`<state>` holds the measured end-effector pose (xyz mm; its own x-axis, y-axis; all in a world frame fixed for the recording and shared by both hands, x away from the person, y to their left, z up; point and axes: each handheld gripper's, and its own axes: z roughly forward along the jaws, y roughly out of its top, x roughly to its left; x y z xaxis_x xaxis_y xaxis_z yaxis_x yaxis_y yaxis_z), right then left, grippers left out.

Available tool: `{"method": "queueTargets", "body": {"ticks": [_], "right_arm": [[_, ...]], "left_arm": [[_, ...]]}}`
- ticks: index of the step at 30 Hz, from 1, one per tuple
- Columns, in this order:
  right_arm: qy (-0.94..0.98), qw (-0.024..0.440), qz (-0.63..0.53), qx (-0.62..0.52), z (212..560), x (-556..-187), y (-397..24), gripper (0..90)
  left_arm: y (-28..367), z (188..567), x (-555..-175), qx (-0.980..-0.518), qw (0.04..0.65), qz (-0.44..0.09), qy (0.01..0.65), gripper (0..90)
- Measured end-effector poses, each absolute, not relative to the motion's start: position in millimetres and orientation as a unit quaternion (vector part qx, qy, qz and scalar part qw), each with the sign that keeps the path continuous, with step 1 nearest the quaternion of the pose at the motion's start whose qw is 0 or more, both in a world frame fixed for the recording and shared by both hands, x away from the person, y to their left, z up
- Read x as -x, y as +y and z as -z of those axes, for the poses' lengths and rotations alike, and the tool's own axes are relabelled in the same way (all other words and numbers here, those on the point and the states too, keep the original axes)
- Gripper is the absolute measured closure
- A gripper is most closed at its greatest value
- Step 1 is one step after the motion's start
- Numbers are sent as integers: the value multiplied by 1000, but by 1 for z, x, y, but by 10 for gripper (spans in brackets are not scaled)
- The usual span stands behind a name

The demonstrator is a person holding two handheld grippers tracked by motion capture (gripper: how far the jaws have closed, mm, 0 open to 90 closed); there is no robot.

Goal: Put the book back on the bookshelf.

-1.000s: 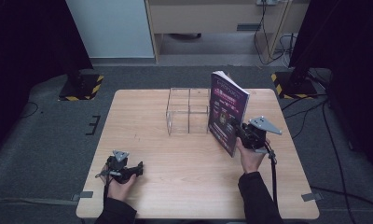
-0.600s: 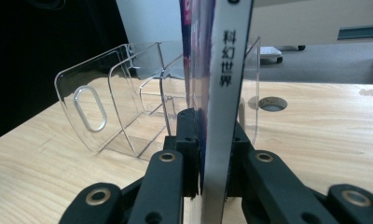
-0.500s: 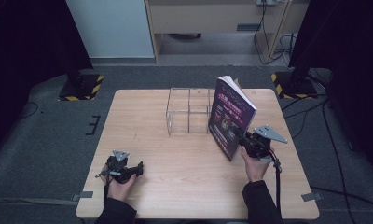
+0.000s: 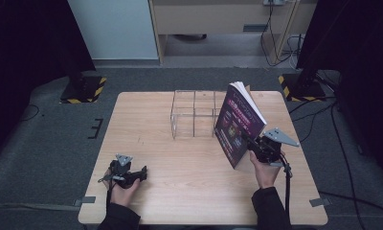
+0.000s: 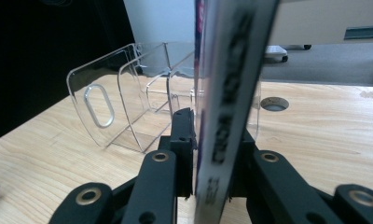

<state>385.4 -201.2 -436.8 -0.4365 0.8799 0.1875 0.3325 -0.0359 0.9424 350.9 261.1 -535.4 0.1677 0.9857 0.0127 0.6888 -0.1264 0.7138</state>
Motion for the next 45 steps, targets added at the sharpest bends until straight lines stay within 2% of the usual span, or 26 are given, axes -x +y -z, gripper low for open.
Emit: {"method": "queueTargets", "body": {"ticks": [8, 16, 25, 45], "right_arm": [[641, 257, -553, -466, 420, -384, -200, 768], [634, 262, -539, -489, 415, -387, -198, 825], [624, 293, -536, -488, 411, -388, -189, 829], [600, 338, -527, -498, 400, -424, -169, 830]], "left_arm": [[261, 535, -351, -706, 292, -254, 593, 89], [261, 535, -351, -706, 292, -254, 593, 89], [261, 535, -351, -706, 292, -254, 593, 89], [261, 535, -351, -707, 292, -253, 592, 87]]}}
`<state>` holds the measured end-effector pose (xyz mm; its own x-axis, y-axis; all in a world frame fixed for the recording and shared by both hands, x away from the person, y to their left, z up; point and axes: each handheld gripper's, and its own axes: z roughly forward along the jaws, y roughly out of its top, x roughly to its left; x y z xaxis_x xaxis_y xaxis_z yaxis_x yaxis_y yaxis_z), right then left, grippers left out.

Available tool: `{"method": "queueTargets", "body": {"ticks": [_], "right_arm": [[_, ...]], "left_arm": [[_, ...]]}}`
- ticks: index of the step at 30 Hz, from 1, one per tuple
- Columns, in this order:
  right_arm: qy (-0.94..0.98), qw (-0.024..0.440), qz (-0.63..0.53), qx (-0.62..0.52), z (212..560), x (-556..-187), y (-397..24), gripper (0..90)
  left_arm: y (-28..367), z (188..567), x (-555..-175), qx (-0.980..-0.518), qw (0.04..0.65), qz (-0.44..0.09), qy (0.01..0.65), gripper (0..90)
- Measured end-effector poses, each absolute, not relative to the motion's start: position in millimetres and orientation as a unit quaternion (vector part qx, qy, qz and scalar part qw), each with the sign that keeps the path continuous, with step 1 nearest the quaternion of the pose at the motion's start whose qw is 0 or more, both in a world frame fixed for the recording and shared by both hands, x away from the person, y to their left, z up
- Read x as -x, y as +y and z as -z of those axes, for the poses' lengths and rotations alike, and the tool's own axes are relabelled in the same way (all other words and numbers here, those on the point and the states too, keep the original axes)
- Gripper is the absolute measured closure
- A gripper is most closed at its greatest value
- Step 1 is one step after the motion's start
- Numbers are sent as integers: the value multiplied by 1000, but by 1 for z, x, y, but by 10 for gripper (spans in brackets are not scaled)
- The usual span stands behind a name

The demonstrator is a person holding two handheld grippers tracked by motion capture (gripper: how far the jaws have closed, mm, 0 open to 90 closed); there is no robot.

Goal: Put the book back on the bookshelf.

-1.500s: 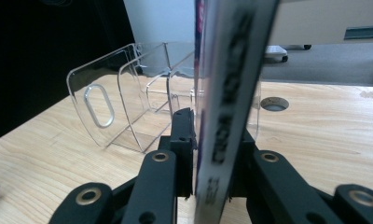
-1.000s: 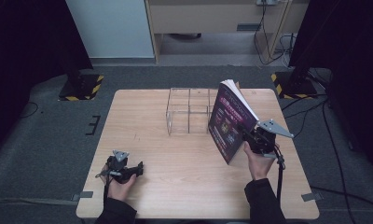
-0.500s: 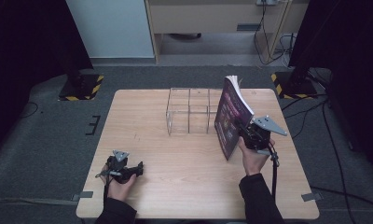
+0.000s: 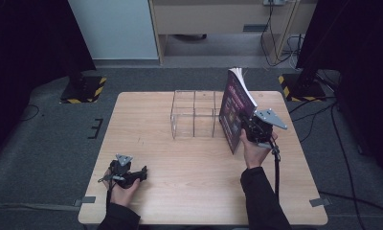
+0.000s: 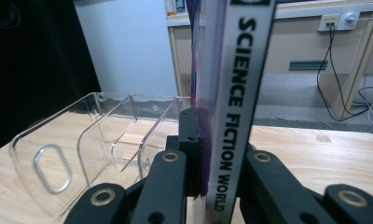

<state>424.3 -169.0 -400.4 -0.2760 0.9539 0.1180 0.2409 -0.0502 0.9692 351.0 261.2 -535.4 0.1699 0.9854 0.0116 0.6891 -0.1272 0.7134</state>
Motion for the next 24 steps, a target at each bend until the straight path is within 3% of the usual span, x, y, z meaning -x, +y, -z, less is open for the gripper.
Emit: {"method": "queueTargets", "body": {"ticks": [24], "right_arm": [[575, 363, -526, -511, 415, -448, -159, 829]], "left_arm": [[261, 536, -351, -706, 293, -253, 593, 87]]}}
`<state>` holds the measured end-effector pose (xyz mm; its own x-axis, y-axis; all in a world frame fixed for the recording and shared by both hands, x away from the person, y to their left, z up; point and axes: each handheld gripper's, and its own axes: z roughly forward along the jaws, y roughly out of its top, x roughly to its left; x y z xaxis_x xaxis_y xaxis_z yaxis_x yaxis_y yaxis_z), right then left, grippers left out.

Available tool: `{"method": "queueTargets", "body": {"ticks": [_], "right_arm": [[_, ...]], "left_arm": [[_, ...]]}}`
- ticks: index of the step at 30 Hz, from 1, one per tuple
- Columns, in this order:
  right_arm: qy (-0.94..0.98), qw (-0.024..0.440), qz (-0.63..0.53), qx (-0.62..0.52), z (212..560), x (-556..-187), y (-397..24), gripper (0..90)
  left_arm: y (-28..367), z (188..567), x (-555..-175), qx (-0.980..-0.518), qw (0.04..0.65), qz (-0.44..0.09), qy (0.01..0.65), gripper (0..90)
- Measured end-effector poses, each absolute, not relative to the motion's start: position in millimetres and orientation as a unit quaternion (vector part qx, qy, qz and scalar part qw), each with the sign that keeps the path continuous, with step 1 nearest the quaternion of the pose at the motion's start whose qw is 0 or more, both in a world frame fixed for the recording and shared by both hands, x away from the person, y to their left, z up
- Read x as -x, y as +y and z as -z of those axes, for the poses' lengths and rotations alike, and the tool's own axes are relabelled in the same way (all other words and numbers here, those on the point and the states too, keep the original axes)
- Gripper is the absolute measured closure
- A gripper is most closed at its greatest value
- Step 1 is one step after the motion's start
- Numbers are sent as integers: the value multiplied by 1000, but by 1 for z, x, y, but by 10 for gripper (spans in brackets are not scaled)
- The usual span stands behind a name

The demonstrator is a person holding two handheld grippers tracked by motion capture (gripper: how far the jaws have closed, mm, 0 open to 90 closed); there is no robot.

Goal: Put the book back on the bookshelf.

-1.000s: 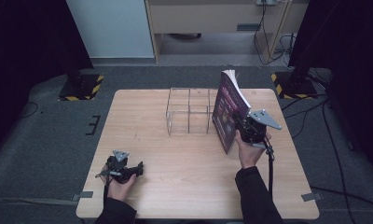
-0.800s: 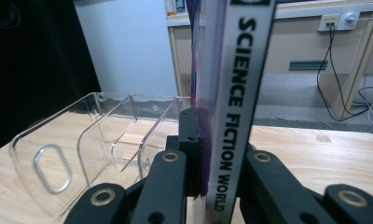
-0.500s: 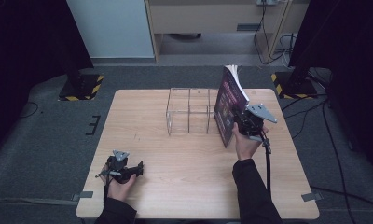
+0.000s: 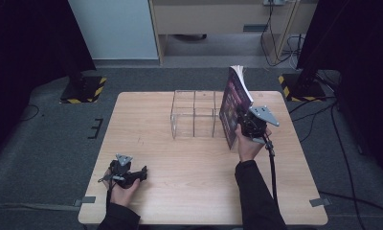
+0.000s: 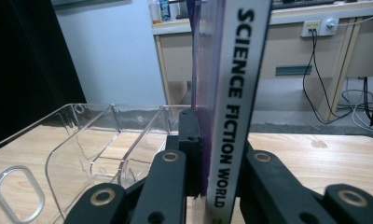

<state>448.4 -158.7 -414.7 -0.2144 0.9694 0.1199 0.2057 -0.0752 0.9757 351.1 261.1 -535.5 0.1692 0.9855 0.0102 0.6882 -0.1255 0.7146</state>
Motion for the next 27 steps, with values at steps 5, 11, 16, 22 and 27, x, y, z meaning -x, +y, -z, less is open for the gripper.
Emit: {"method": "queueTargets", "body": {"ticks": [5, 11, 16, 22, 27], "right_arm": [[574, 363, -523, -515, 419, -451, -158, 829], [575, 367, -518, -516, 420, -451, -159, 826], [580, 368, -512, -516, 419, -451, -159, 818], [582, 381, -501, -515, 418, -451, -159, 756], [581, 380, -502, -516, 413, -450, -165, 729]], "left_arm": [[261, 536, -351, -706, 293, -253, 593, 86], [261, 536, -351, -706, 293, -253, 592, 86], [261, 536, -351, -706, 294, -253, 593, 86], [261, 535, -351, -707, 293, -253, 592, 86], [261, 535, -351, -707, 293, -253, 592, 86]]}}
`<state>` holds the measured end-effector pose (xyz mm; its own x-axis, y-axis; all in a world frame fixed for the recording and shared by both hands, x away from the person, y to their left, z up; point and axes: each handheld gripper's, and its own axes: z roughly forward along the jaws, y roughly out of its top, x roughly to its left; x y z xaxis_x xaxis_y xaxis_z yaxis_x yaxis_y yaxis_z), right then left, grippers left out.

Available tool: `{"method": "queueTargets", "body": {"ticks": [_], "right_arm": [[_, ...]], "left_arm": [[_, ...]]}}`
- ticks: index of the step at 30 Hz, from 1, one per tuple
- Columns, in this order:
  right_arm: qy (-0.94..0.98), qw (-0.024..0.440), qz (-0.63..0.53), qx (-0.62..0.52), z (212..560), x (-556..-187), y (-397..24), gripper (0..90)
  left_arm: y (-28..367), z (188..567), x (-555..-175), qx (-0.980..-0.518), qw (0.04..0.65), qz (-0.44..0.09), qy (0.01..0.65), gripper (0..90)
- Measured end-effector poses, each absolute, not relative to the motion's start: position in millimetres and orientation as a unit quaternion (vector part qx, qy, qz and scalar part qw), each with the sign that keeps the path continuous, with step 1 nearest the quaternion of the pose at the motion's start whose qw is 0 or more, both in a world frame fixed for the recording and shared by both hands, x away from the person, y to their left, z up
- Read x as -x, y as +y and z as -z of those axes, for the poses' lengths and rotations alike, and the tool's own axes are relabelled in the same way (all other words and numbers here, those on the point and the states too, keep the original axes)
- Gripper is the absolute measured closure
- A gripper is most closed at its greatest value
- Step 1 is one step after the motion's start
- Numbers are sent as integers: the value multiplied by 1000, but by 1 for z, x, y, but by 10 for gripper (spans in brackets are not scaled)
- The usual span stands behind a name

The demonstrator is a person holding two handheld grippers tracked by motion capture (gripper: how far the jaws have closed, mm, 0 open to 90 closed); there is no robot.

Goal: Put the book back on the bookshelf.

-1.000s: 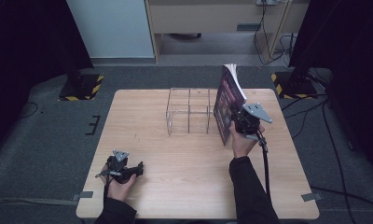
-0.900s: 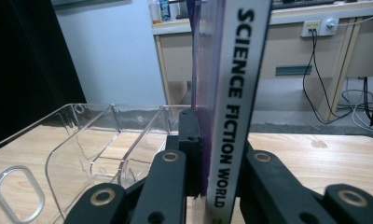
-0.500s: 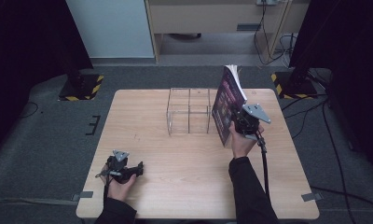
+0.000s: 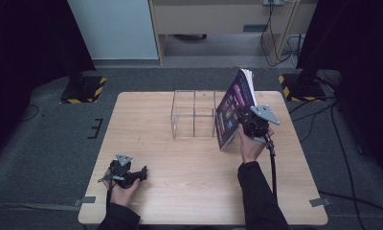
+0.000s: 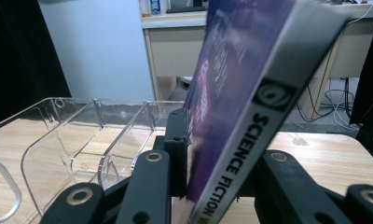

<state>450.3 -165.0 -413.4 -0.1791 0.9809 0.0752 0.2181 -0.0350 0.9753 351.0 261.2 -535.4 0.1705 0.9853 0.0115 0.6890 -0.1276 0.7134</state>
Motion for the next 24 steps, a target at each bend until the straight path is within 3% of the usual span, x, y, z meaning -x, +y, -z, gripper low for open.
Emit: {"method": "queueTargets", "body": {"ticks": [12, 24], "right_arm": [[586, 369, -518, -502, 408, -447, -169, 823], [594, 404, -509, -473, 407, -445, -157, 829]], "left_arm": [[261, 535, -351, -707, 292, -253, 592, 86], [261, 536, -351, -706, 293, -253, 592, 86]]}}
